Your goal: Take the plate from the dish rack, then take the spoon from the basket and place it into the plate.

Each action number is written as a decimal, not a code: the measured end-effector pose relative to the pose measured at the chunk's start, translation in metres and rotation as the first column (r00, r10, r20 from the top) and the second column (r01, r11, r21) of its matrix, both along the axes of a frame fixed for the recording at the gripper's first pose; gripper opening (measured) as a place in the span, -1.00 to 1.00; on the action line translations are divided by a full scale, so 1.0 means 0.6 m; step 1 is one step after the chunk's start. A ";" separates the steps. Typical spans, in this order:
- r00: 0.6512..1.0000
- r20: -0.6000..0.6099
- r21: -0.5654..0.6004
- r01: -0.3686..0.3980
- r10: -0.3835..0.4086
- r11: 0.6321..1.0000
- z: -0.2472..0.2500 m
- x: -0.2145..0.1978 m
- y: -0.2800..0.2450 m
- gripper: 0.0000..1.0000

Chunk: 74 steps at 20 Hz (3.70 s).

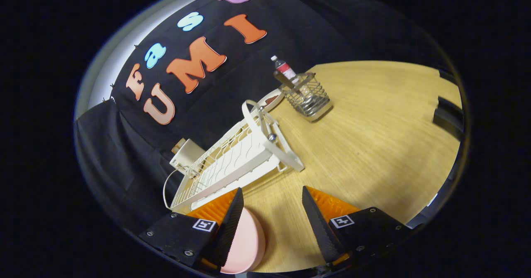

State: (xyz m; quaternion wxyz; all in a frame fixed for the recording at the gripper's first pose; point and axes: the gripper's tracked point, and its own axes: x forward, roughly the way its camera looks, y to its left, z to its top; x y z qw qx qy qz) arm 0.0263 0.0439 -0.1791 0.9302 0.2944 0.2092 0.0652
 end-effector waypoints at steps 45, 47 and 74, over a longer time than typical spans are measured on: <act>0.853 0.523 -0.531 0.330 -0.005 0.780 0.311 0.070 -0.040 -0.88; 0.849 0.527 -0.523 0.297 0.029 0.799 0.309 0.024 -0.004 -0.88; 0.871 0.392 -0.606 0.003 0.295 0.796 0.086 -0.110 0.250 -0.63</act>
